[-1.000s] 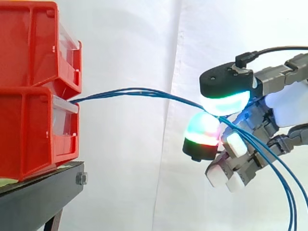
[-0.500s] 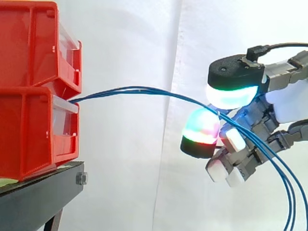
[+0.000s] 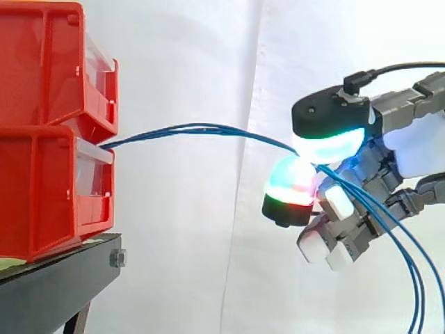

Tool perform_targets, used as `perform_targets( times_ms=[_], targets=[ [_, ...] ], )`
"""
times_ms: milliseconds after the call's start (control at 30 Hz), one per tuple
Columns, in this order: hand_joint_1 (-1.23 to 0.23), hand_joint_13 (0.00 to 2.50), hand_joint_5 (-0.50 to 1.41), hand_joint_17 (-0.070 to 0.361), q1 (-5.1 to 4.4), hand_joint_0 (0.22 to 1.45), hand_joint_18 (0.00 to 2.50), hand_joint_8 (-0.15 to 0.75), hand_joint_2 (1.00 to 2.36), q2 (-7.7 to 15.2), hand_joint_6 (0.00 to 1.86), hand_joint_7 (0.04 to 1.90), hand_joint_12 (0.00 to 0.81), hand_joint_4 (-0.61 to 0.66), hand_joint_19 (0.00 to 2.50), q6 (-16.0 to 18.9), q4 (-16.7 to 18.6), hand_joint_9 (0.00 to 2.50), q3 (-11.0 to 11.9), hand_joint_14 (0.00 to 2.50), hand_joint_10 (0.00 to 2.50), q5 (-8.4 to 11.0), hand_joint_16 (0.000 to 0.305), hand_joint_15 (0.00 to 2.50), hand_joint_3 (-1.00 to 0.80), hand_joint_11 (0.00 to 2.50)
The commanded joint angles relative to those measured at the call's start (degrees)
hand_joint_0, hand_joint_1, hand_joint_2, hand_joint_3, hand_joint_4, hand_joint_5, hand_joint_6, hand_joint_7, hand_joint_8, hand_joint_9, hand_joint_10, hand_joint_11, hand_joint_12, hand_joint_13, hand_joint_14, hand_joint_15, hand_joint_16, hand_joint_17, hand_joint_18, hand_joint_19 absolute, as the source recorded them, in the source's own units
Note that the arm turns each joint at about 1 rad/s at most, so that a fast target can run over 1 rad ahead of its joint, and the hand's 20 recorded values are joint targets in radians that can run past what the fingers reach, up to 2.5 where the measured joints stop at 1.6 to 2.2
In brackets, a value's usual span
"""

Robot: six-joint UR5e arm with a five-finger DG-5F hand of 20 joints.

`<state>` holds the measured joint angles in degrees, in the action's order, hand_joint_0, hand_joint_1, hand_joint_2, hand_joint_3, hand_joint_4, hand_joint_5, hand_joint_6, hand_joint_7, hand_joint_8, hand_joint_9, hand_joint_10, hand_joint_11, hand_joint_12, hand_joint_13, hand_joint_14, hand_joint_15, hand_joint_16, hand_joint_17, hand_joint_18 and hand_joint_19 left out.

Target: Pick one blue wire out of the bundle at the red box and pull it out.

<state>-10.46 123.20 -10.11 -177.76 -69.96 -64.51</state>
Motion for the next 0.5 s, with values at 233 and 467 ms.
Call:
perform_targets(
  times_ms=[233,467],
  targets=[
    [-0.77,0.70,-0.12,0.131,0.00,0.61,0.46,0.236,1.01,0.0,0.72,0.92,0.351,0.25,0.59,0.0,0.0,1.03,0.0,0.02,0.03,0.00,0.058,0.46,-0.28,0.66],
    [-0.52,0.72,-0.05,0.140,0.00,0.63,0.47,0.244,1.01,-0.1,0.50,1.32,0.368,0.29,0.60,0.0,0.0,1.08,0.0,0.02,0.02,0.00,0.062,0.45,-0.19,0.55]
  ],
)
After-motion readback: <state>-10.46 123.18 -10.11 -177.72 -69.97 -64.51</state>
